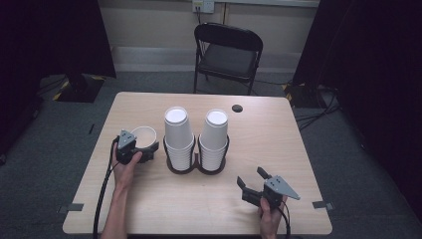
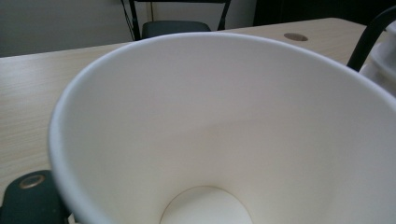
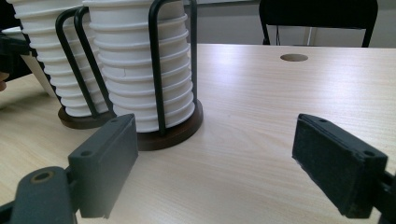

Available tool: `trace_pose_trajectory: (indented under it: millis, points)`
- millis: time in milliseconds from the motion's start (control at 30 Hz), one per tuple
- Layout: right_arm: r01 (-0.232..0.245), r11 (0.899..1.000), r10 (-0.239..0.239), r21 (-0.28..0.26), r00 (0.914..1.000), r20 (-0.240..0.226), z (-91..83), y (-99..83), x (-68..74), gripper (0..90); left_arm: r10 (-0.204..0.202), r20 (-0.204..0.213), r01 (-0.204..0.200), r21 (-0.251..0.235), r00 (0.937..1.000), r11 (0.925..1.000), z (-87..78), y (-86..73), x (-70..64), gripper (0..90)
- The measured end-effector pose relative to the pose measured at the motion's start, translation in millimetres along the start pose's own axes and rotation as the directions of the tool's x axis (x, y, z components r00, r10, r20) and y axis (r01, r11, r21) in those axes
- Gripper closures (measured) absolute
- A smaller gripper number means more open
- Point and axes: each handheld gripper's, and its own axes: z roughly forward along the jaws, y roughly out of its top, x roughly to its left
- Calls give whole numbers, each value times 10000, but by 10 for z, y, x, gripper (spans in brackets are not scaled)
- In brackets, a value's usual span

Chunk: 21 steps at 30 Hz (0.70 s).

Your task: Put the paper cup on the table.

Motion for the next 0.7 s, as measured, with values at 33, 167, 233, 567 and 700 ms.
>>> trace_pose_trajectory:
  millis: [33, 167, 233, 567, 700]
  points:
    - [-1, 10000, 1, 4, 10000, -6, 0, 0, 0, 139, -21, 22, 21, 52, 10000, 10000, 7, -8, 5, 111]
    - [-35, 10000, 35, 1, 10000, -36, 1, 1, -2, 139, -129, 97, 127, 253, 9999, 9996, 6, -35, -7, 125]
    - [-72, 10000, 72, 26, 10000, -24, 1, 2, -4, 139, -131, 64, 129, 289, 9999, 9995, -2, -46, -5, 125]
    - [7, 9999, -7, 118, 10000, -28, 8, 4, 1, 139, -105, -292, 135, 1075, 9995, 9941, 6, -151, -9, 154]
    - [11, 9999, -11, 121, 10000, -37, 8, 4, 1, 139, -27, -422, 76, 1174, 9991, 9931, -13, -147, -21, 156]
